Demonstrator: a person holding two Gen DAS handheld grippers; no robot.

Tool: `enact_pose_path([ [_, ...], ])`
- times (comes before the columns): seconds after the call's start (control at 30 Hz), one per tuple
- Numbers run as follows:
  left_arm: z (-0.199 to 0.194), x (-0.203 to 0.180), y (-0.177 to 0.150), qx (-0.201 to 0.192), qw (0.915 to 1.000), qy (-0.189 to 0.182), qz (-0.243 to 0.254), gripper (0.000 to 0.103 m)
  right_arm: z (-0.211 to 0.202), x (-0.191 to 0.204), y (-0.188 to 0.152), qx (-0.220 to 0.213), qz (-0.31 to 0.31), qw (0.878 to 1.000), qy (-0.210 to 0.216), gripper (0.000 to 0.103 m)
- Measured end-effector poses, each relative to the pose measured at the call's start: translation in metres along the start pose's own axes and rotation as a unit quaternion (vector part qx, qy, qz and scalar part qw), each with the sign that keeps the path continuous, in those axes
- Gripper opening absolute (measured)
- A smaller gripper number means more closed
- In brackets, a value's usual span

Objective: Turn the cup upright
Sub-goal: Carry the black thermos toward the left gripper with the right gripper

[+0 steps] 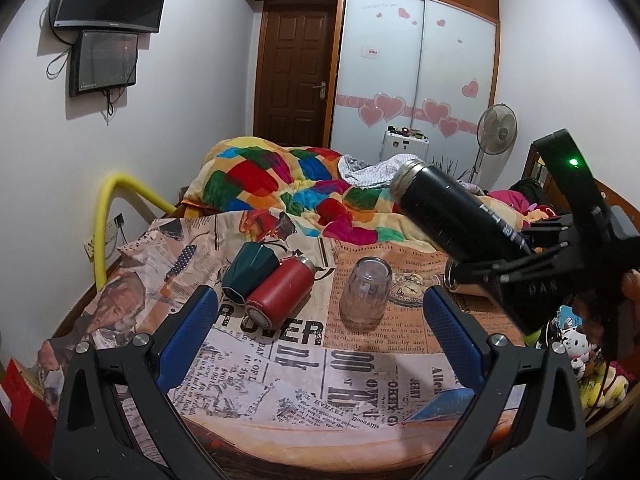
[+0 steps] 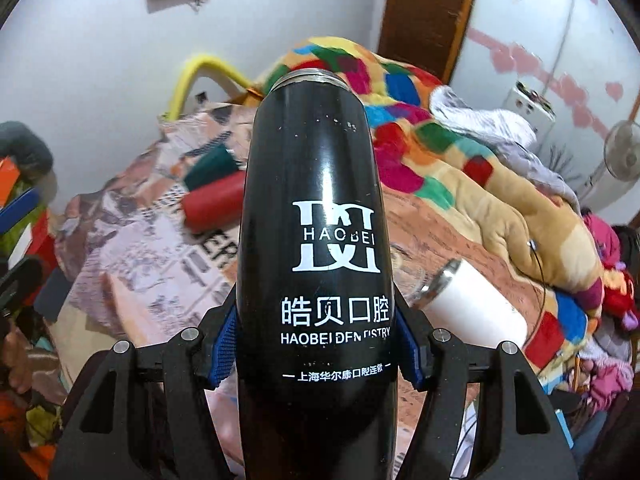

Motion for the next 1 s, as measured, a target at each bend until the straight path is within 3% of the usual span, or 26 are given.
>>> enact_pose_path([
  [0.27, 0.000, 0.004, -0.006, 0.011, 0.9999, 0.009, 0.001, 0.103, 0.031, 0.035, -0.035, 0.034, -0.041, 0.998, 0.033, 0.062],
  [0.6, 0.013, 0.010, -0.024, 0.040, 0.9991, 0.010, -0.003, 0.103, 0.115, 0.041, -0.084, 0.118, -0.051, 0.991, 0.033, 0.062],
  [1.0, 0.024, 0.011, -0.035, 0.061, 0.9981, 0.010, -0.001, 0.103, 0.139, 0.039, -0.099, 0.129, -0.055, 0.990, 0.010, 0.062],
])
Point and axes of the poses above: each gripper's, at about its wrist camera, not at the fingertips, and z roughly the way its jaws point, x to its left, y to its top, the point moved 5 cm from there along z, roughly the way its jaws point, and after that the axes turned 15 degrees about z, right-handed, at the moved point
